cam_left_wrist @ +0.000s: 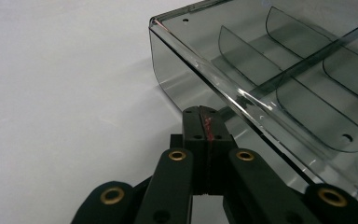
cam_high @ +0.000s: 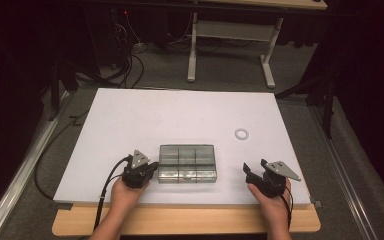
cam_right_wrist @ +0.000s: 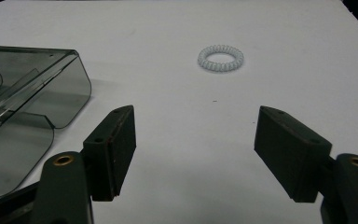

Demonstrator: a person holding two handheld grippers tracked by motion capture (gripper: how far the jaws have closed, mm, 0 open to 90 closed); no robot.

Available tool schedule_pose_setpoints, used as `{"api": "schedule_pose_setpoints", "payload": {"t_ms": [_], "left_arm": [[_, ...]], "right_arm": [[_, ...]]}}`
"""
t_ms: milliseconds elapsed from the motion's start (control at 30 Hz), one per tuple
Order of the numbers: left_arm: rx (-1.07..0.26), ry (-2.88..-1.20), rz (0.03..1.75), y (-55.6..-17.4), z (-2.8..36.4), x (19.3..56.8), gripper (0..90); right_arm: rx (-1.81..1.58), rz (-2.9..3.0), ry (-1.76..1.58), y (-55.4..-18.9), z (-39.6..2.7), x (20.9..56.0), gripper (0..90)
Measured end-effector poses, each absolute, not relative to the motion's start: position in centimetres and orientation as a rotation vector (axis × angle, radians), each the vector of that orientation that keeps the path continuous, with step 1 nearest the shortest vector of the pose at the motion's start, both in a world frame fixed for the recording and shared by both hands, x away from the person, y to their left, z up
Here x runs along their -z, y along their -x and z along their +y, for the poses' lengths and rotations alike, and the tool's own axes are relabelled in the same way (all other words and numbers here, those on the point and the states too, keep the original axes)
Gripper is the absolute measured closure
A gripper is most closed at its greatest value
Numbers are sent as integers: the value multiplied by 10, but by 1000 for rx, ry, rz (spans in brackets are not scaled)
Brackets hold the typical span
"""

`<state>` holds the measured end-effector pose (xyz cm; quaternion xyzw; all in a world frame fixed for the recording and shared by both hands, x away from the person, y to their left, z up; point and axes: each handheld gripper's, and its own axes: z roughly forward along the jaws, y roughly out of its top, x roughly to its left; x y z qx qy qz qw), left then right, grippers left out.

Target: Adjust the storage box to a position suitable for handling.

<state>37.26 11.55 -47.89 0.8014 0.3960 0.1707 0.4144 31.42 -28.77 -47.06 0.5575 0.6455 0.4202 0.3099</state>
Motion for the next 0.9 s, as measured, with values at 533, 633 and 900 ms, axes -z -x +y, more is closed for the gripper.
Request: {"api": "schedule_pose_setpoints", "payload": {"t_ms": [533,633,900], "left_arm": [[-422,-2032,933,-373,74,473,900],[-420,-2037,928,-374,69,473,900],[-429,-2041,932,-376,69,474,866]], "right_arm": [[-1113,1687,-1480,-313,-292,469,313],[-1114,1684,-1480,-313,-293,469,318],[-1116,1678,-1468,-312,-295,468,322]]}}
